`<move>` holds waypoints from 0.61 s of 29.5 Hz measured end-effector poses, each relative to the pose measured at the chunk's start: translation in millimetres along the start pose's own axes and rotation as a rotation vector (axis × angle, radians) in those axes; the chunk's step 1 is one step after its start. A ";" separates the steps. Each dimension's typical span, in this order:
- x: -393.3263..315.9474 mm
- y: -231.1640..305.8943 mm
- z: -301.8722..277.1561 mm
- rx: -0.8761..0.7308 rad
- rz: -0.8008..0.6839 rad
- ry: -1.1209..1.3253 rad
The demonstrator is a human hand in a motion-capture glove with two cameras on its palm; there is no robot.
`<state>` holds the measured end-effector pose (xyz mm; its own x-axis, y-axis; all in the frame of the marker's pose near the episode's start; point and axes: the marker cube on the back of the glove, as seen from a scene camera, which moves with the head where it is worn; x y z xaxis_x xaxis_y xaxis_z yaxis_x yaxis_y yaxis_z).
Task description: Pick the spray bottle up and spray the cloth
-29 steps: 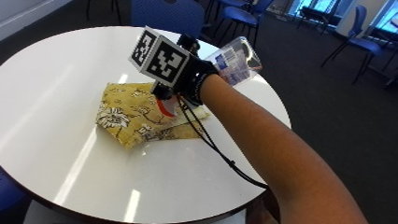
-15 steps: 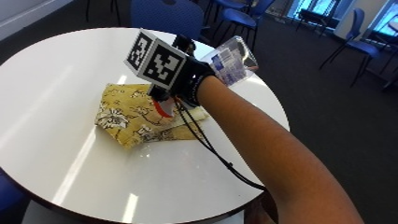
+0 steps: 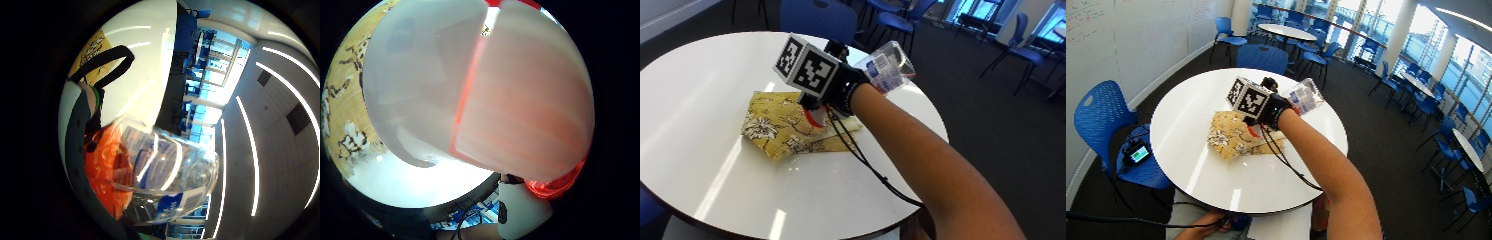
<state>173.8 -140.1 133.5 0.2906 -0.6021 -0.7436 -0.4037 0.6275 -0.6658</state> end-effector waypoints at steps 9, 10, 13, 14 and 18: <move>10.1 -0.8 -38.7 0.251 0.024 -0.339; 12.3 -0.5 -46.3 0.293 0.024 -0.397; 18.1 1.0 -66.5 0.395 0.021 -0.549; 19.3 1.5 -71.4 0.416 0.018 -0.587; 27.4 3.2 -94.0 0.502 0.008 -0.758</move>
<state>98.9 -201.0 116.7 0.8537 -0.2219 -0.4712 -0.0346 0.8786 -0.4763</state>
